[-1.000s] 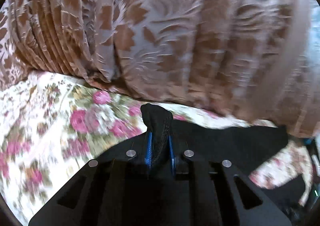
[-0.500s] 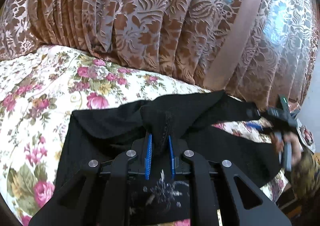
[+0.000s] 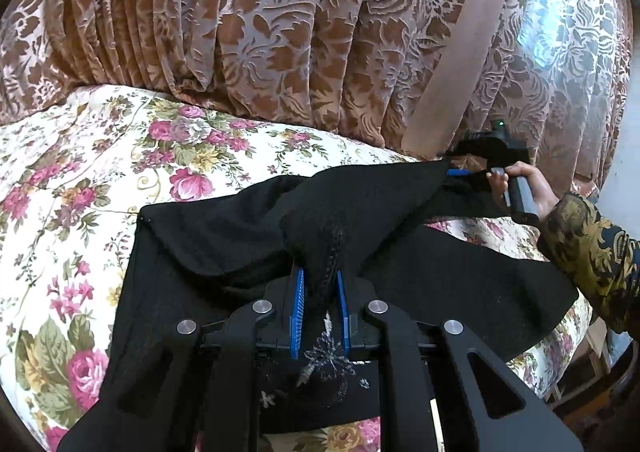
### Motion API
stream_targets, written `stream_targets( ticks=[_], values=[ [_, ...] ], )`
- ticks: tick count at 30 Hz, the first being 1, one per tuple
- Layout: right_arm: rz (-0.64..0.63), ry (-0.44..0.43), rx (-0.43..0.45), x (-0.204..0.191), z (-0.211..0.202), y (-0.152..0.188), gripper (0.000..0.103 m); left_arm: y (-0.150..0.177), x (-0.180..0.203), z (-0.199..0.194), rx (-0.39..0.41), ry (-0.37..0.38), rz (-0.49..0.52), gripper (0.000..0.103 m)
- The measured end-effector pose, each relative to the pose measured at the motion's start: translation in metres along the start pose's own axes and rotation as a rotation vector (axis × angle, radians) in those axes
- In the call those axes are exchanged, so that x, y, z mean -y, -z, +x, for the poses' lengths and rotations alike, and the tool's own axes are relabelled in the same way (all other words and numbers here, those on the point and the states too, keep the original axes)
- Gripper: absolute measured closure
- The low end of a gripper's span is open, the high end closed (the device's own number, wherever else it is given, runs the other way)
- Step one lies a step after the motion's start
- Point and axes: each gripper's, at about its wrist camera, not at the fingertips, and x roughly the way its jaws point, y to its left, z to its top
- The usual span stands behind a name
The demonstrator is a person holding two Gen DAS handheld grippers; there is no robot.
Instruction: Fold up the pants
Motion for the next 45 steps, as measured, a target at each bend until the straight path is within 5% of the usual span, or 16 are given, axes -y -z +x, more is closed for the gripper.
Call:
stream_targets(
  ticks=[7,12,18,25,31,34,38,42,45],
  values=[
    [-0.082,-0.058,0.097,-0.004,-0.044,0.007,0.095,-0.079,-0.032,0.014,0.125,-0.107,-0.034,0.090],
    [-0.166,-0.151,0.171,-0.005,-0.098,0.044,0.095,-0.121,-0.045,0.014,0.201,-0.150,-0.066,0.090],
    [-0.202,-0.200,0.161,0.025,-0.135,0.110,0.095,-0.076,-0.053,-0.002,0.162,-0.152,-0.122,0.090],
    [-0.204,-0.151,0.090,0.056,-0.127,0.180,0.096,0.014,-0.060,-0.009,-0.001,-0.178,-0.236,0.085],
    [-0.176,-0.087,0.044,0.081,-0.110,0.201,0.096,0.065,-0.073,-0.032,-0.045,-0.054,-0.474,0.078],
    [-0.173,-0.074,0.038,0.086,-0.103,0.203,0.096,0.076,-0.073,-0.043,-0.017,0.030,-0.560,0.054],
    [-0.180,-0.064,0.037,0.089,-0.099,0.202,0.096,0.075,-0.072,-0.039,0.007,0.100,-0.642,0.041],
    [-0.169,-0.062,0.025,0.095,-0.094,0.202,0.096,0.073,-0.074,-0.021,-0.041,0.068,-0.671,0.041],
    [-0.165,-0.064,0.020,0.095,-0.091,0.198,0.096,0.068,-0.073,-0.011,-0.062,0.042,-0.667,0.065]
  ],
)
